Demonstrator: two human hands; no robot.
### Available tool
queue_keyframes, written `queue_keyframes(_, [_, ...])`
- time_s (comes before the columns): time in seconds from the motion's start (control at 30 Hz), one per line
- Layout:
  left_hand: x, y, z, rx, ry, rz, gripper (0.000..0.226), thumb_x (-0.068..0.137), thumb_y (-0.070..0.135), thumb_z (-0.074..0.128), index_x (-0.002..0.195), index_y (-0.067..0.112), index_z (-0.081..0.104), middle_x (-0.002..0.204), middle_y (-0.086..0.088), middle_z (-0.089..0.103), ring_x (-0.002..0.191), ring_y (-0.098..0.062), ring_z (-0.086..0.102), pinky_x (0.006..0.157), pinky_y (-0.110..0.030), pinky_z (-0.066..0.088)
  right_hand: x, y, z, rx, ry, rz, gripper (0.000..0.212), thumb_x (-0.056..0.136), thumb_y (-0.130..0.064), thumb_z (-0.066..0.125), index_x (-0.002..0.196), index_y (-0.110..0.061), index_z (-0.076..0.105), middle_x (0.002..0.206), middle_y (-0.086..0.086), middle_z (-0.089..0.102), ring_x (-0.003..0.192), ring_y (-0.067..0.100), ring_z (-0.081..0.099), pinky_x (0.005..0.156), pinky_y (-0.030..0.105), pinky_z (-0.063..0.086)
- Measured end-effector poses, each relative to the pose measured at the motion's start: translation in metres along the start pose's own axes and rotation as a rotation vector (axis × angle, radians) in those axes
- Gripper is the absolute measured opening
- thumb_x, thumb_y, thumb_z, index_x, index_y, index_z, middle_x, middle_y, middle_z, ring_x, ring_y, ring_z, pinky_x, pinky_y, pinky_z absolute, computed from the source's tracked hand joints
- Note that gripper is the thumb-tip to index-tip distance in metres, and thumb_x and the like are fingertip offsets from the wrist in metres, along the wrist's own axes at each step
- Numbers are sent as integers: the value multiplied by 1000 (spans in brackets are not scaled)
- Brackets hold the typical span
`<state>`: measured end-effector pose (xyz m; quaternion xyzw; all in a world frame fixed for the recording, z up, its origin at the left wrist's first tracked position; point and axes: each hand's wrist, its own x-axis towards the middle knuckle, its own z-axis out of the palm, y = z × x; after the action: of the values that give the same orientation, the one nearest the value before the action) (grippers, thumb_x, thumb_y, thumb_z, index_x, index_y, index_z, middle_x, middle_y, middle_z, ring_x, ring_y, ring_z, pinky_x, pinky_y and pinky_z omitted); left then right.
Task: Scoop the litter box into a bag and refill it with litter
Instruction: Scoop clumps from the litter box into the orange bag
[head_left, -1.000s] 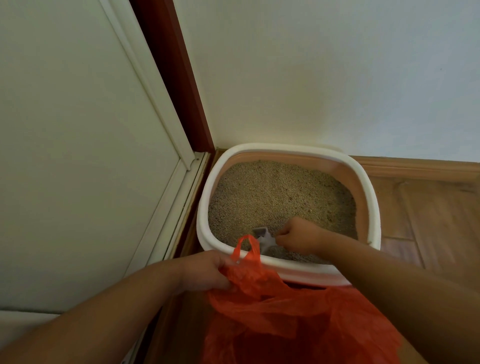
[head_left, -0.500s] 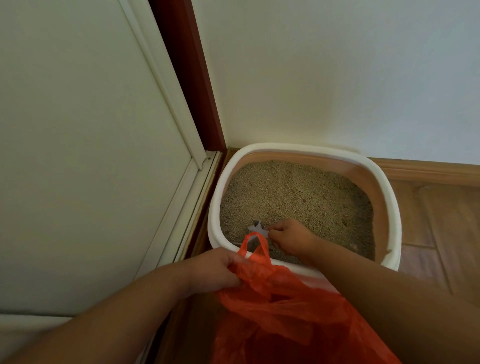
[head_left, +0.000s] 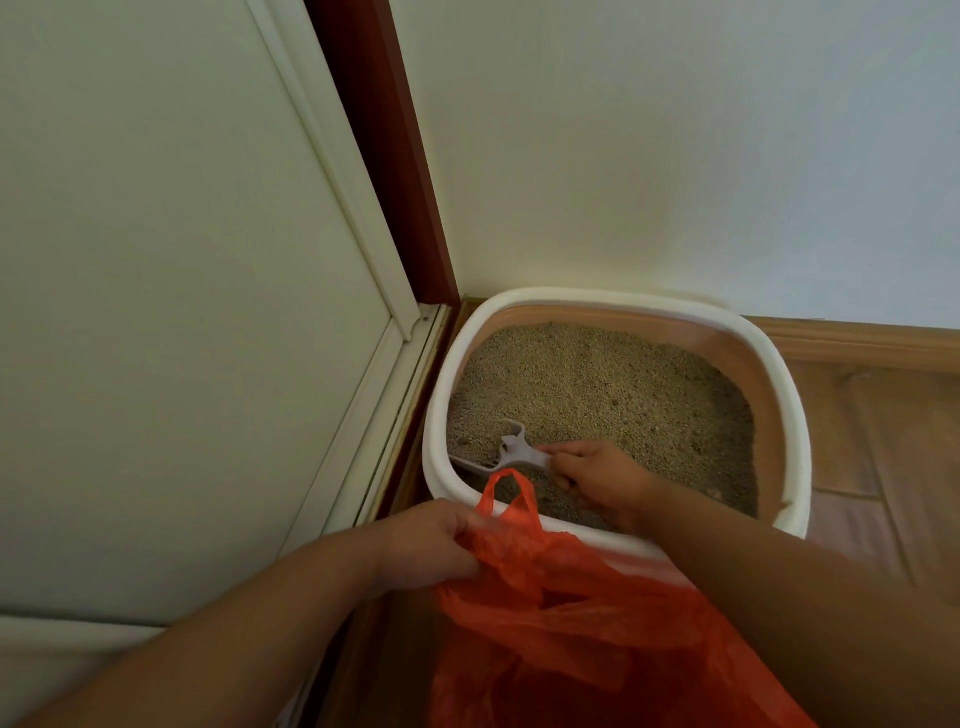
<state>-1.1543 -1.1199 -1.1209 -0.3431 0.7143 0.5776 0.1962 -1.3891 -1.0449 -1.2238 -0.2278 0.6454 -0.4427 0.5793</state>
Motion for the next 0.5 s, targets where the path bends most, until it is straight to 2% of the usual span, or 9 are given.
queue_keyframes(0.13, [-1, 2, 1, 5, 14, -3, 43, 87, -6, 57, 114, 20, 77, 110, -5, 78, 104, -21, 74, 100, -41, 57, -10, -1, -12, 18, 37, -37, 31, 99, -6, 51, 115, -21, 72, 60, 2, 49, 46, 11, 32, 42, 23, 26])
queue_keyframes(0.2, [-1, 4, 2, -1, 15, -7, 44, 87, -7, 56, 114, 20, 78, 110, -5, 78, 104, -22, 74, 99, -41, 58, -16, -2, -21, 49, 68, -69, 30, 98, -6, 52, 113, -19, 75, 61, 3, 47, 48, 14, 30, 47, 26, 24])
queue_keyframes(0.3, [1, 8, 4, 12, 18, -16, 45, 86, -6, 57, 113, 22, 78, 108, -5, 79, 104, -22, 75, 99, -41, 58, -28, -7, -33, -7, 74, -102, 29, 98, -6, 52, 113, -15, 75, 61, 2, 51, 49, 13, 32, 47, 27, 28])
queue_keyframes(0.4, [2, 12, 7, 34, 22, -17, 42, 86, -6, 56, 110, 20, 79, 107, -5, 79, 103, -22, 75, 100, -42, 58, -39, -11, -43, -26, 107, -114, 32, 99, -6, 52, 121, -19, 72, 61, 2, 51, 47, 11, 36, 44, 23, 31])
queue_keyframes(0.5, [3, 17, 9, 62, 16, -20, 38, 87, -3, 58, 108, 22, 79, 106, -3, 79, 102, -20, 75, 99, -42, 58, -51, -13, -51, -77, 49, -109, 34, 99, -6, 52, 121, -23, 73, 62, 4, 51, 47, 12, 36, 43, 23, 31])
